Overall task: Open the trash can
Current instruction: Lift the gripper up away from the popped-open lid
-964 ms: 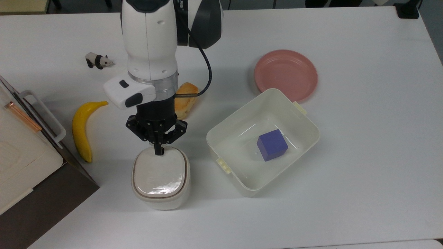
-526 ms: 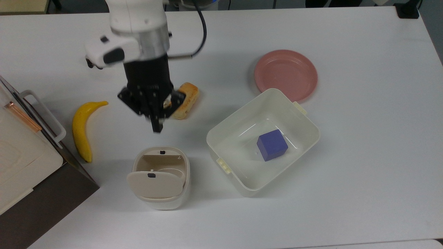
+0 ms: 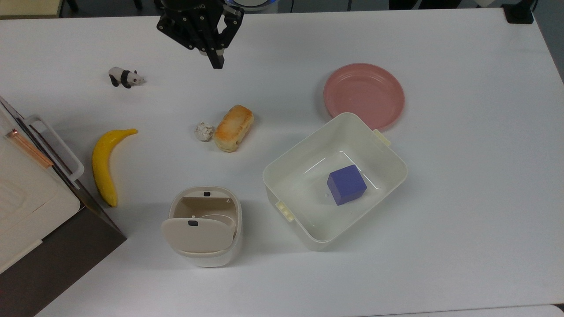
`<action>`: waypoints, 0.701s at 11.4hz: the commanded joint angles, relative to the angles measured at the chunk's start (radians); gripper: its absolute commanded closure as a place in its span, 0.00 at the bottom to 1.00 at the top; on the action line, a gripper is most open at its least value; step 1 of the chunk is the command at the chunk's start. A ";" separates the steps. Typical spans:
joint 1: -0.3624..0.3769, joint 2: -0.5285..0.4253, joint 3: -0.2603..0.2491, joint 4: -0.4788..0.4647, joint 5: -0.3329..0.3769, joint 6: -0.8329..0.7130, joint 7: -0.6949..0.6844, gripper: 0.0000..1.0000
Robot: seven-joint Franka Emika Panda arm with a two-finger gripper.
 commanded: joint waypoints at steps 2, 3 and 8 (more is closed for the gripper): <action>0.000 -0.001 -0.010 -0.015 0.027 -0.029 -0.051 0.86; 0.000 0.000 -0.010 -0.015 0.027 -0.028 -0.051 0.68; 0.005 -0.006 -0.010 -0.015 -0.014 -0.017 -0.053 0.00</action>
